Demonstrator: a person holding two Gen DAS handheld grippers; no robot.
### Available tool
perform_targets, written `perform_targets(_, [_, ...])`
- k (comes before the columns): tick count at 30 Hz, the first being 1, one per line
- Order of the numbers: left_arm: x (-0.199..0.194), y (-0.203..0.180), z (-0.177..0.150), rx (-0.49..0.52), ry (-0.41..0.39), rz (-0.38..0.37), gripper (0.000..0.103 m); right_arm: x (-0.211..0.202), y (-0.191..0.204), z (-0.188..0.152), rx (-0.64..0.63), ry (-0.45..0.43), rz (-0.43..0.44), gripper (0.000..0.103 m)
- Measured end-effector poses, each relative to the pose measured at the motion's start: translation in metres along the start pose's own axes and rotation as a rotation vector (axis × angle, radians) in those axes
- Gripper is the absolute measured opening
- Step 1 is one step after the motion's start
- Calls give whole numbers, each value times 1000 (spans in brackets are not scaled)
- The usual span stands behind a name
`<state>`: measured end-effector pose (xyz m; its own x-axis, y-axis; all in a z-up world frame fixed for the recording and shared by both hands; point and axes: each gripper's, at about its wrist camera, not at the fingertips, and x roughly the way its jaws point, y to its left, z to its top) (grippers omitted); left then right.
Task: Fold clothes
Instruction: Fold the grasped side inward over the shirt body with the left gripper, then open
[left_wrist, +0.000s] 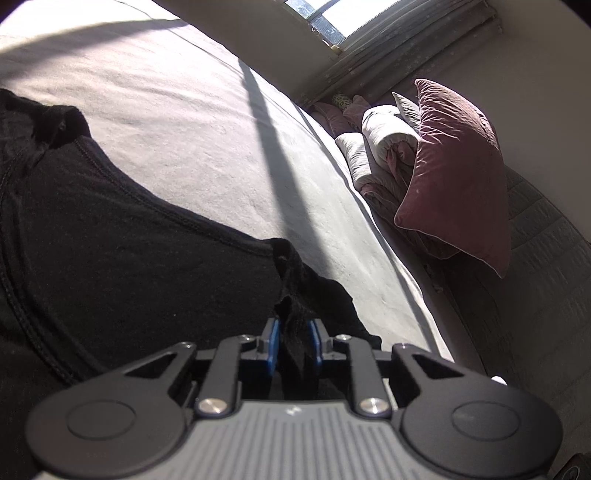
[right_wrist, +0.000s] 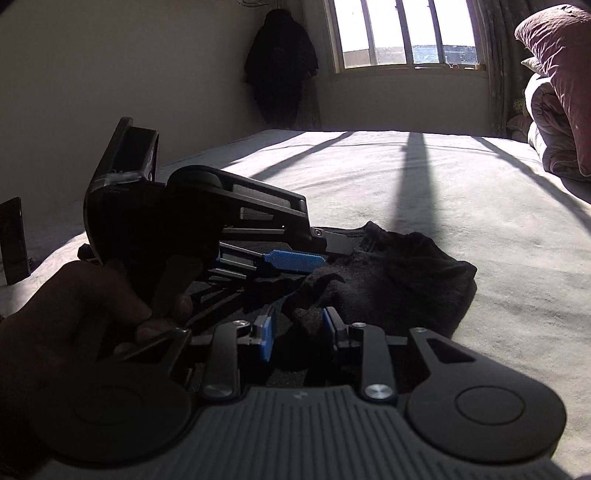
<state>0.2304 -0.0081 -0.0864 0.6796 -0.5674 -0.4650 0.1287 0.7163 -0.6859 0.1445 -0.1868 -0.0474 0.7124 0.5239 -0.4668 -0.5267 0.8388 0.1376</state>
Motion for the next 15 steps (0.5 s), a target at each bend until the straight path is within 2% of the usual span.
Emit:
perform_targets(1, [0,0,0,2,2,3,3,4,0,-1,-3,20,-7,11])
perform_targets(3, [-4,-2,1,13,-11,-6,2,7,-4,-1,10,33,-18,5])
perform_targets(5, [-9,-5,3,22,-28,-13,2,2,-11,1,50,7,20,2])
perform_targets(7, [-10,-7,4,33,-26,-1,2,-7,-20,2,111,-27,73,2])
perform_targets(9, [-8,-7,5,46,-18,48,4,-11,-31,4,177,-43,121,2])
perform_targets(11, [-7,-5,4,55,-20,96,6,-7,-35,3,209,-9,144,2])
perform_targets(13, [-13,-6,7,40,-44,77,15,2,-33,-1,195,68,168,15])
perform_targets(14, [-17,-8,8,46,-67,63,24,4,-31,-2,182,84,168,15])
perform_targets(15, [-22,-11,8,58,-89,48,27,5,-29,-2,173,93,169,15])
